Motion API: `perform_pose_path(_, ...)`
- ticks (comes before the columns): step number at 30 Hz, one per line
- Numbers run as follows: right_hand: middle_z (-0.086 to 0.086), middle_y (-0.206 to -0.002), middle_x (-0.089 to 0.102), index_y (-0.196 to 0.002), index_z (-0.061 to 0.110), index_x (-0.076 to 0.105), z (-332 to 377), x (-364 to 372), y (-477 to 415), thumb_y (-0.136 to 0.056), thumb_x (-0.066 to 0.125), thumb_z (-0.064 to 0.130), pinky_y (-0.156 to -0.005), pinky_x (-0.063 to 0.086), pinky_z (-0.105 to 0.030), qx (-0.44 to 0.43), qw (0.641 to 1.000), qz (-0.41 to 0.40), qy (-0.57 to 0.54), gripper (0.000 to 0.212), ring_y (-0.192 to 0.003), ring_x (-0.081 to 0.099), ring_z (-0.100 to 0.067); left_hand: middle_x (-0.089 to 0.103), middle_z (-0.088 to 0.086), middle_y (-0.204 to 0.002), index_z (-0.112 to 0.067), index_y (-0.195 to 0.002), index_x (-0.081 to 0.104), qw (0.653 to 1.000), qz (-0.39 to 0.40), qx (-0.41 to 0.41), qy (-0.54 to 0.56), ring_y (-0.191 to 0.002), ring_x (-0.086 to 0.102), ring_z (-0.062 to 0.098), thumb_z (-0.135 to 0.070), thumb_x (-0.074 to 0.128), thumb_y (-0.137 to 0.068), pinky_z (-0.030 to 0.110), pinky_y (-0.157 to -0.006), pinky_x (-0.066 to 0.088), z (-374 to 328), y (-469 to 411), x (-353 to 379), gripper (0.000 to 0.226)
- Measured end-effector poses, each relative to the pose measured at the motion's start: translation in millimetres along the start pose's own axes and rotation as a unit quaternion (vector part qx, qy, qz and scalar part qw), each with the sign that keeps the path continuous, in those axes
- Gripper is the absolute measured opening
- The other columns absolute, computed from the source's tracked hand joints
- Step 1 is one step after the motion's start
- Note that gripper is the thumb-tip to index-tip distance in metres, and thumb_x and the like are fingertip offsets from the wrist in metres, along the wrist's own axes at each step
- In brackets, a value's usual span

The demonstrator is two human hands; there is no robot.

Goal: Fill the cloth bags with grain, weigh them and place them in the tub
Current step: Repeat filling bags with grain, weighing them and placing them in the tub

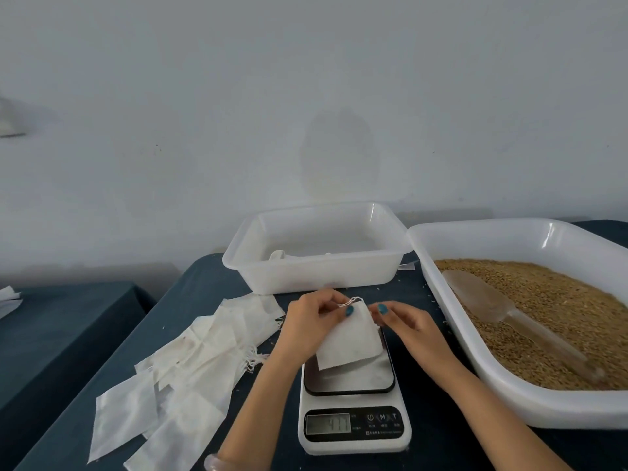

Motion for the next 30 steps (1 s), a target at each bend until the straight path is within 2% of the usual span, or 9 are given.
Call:
perform_pose_path(3,0.009,-0.098,0.075,-0.109,0.022,0.069,0.6,2.3,-0.4,-0.089,0.064,0.03,-0.075,0.05,-0.012,0.01,1.0,0.021,-0.007,0.022,-0.093,0.069,-0.004,0.073,-0.016,-0.082,-0.036,-0.086,0.073,0.999,-0.009,0.029,0.024,-0.079,0.064,-0.001,-0.025,0.073,-0.088,0.009,-0.068,0.044,-0.2,3.3,0.0,0.012)
perform_pose_path(6,0.002,-0.09,0.077,-0.113,0.02,0.062,-0.2,6.2,-0.3,-0.082,0.072,0.029,-0.071,0.053,-0.015,0.018,0.999,0.047,-0.011,0.033,-0.087,0.072,-0.01,0.071,-0.023,-0.084,-0.038,-0.087,0.072,0.997,-0.039,0.031,0.051,-0.081,0.063,-0.006,-0.025,0.073,-0.088,0.008,-0.07,0.044,3.7,6.2,-1.4,0.013)
perform_pose_path(9,-0.001,-0.086,0.076,-0.105,0.018,0.061,-1.0,1.4,-1.8,-0.075,0.075,0.034,-0.07,0.052,-0.017,0.008,1.0,0.009,-0.011,0.037,-0.08,0.072,-0.012,0.07,-0.024,-0.09,-0.036,-0.094,0.069,0.992,-0.076,0.024,0.095,-0.073,0.061,-0.004,-0.03,0.073,-0.088,0.011,-0.066,0.044,6.5,8.7,-5.5,0.01)
perform_pose_path(11,-0.003,-0.076,0.073,-0.094,0.014,0.057,-2.1,-4.8,-3.0,-0.072,0.077,0.034,-0.067,0.049,-0.021,0.003,0.999,-0.036,-0.032,0.036,-0.07,0.066,-0.013,0.072,-0.018,-0.094,-0.035,-0.101,0.066,0.99,-0.07,0.012,0.119,-0.065,0.06,0.004,-0.032,0.078,-0.083,0.022,-0.066,0.052,9.3,11.5,-6.4,0.022)
perform_pose_path(14,-0.001,-0.062,0.051,-0.078,0.013,0.049,-0.6,-9.1,-3.6,-0.075,0.077,0.03,-0.057,0.038,-0.019,-0.033,0.997,-0.069,-0.019,0.033,-0.058,0.044,-0.01,0.073,-0.009,-0.1,-0.03,-0.111,0.062,0.991,-0.028,-0.006,0.134,-0.085,0.071,0.016,-0.026,0.084,-0.078,0.042,-0.079,0.06,10.1,15.4,-2.5,0.04)
perform_pose_path(17,0.011,-0.055,0.038,-0.071,0.014,0.046,4.2,-7.5,-2.0,-0.078,0.078,0.027,-0.05,0.03,-0.013,-0.075,0.994,-0.08,0.008,0.035,-0.051,0.031,-0.005,0.053,-0.019,-0.132,-0.038,-0.126,0.055,0.996,-0.014,0.082,0.025,-0.12,0.053,0.003,-0.04,0.085,-0.071,0.028,-0.104,0.047,0.0,20.5,2.9,0.064)
perform_pose_path(20,0.011,-0.054,0.042,-0.07,0.015,0.045,9.1,-3.7,0.2,-0.078,0.077,0.027,-0.049,0.04,-0.013,-0.099,0.992,-0.08,0.018,0.036,-0.049,0.038,-0.003,0.034,-0.016,-0.147,-0.04,-0.139,0.046,0.964,-0.036,0.203,-0.17,-0.136,0.026,0.003,-0.064,0.078,-0.059,0.019,-0.115,0.02,-15.9,26.3,10.7,0.09)
perform_pose_path(24,0.007,-0.059,0.049,-0.071,0.01,0.047,14.9,0.5,3.0,-0.076,0.075,0.033,-0.048,0.05,-0.022,-0.105,0.992,-0.077,0.003,0.037,-0.051,0.048,-0.004,0.057,-0.01,-0.127,-0.026,-0.137,0.051,0.931,-0.057,0.266,-0.242,-0.123,0.048,0.012,-0.058,0.073,-0.067,0.024,-0.112,0.027,-25.1,29.8,18.8,0.081)
perform_pose_path(30,0.004,-0.066,0.059,-0.084,0.017,0.055,20.6,1.6,6.4,-0.084,0.067,0.037,-0.055,0.049,-0.02,-0.125,0.989,-0.073,0.006,0.023,-0.054,0.058,-0.013,0.056,-0.008,-0.11,-0.022,-0.127,0.053,0.937,-0.062,0.207,-0.274,-0.096,0.056,0.017,-0.038,0.062,-0.071,0.023,-0.085,0.036,-14.4,28.5,14.1,0.059)
Point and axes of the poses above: each hand's wrist, its own y-axis away from the middle knuckle, its own x-axis out of the palm, z = x × y, the point moved 5 cm from there along -y, towards the middle knuckle
